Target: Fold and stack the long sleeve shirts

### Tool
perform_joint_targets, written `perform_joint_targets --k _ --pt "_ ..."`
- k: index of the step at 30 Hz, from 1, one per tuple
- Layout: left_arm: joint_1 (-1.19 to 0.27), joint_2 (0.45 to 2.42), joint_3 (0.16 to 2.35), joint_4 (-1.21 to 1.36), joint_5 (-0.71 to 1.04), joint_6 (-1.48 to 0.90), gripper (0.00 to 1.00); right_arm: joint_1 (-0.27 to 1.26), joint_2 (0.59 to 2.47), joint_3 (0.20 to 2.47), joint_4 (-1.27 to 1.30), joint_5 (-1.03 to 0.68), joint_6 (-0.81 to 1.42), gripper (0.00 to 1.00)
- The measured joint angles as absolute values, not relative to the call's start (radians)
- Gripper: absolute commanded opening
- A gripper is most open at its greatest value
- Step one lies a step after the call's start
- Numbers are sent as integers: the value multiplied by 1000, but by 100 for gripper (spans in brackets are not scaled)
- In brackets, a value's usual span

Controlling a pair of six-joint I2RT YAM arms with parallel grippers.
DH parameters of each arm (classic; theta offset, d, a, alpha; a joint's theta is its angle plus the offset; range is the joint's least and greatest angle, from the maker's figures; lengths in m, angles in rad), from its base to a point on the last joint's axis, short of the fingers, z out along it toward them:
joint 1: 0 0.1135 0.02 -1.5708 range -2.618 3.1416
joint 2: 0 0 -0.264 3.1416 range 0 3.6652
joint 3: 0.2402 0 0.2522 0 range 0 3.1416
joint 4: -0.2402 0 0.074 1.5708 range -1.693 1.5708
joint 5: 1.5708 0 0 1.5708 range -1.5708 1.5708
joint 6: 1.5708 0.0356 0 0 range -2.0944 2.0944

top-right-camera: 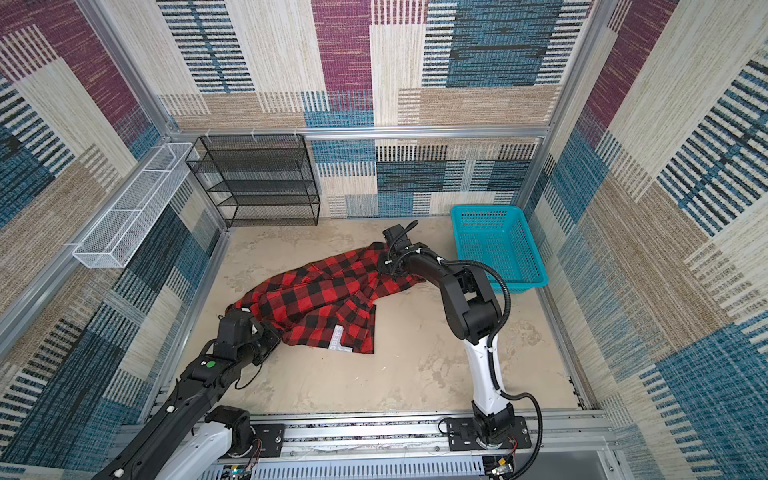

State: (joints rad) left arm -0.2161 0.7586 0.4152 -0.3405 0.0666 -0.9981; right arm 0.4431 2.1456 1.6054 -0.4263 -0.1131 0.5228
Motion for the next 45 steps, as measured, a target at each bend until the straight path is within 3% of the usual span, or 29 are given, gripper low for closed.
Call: perform_joint_targets --k 13,18,21,23,37,39,43,45 --pt "-216 760 408 -325 85 -996 3 443 2130 1544 -324 -162 574 29" --pt "-216 764 403 -324 85 -995 3 443 2146 1572 -302 -178 574 11" --pt "-214 766 404 -324 84 -995 3 443 2125 1544 -294 -174 574 5" --pt "-209 772 415 -326 85 -991 2 443 2080 1499 -295 -172 573 0" --pt "-120 850 585 -376 270 -918 0 482 1373 808 -312 -68 655 0" --pt "-113 859 596 -406 299 -904 0 505 1287 711 -320 -67 701 7" --pt "-104 861 600 -478 331 -872 0 526 1169 592 -390 -47 791 38" --pt "-99 857 597 -504 344 -861 0 526 1130 588 -430 -15 825 43"
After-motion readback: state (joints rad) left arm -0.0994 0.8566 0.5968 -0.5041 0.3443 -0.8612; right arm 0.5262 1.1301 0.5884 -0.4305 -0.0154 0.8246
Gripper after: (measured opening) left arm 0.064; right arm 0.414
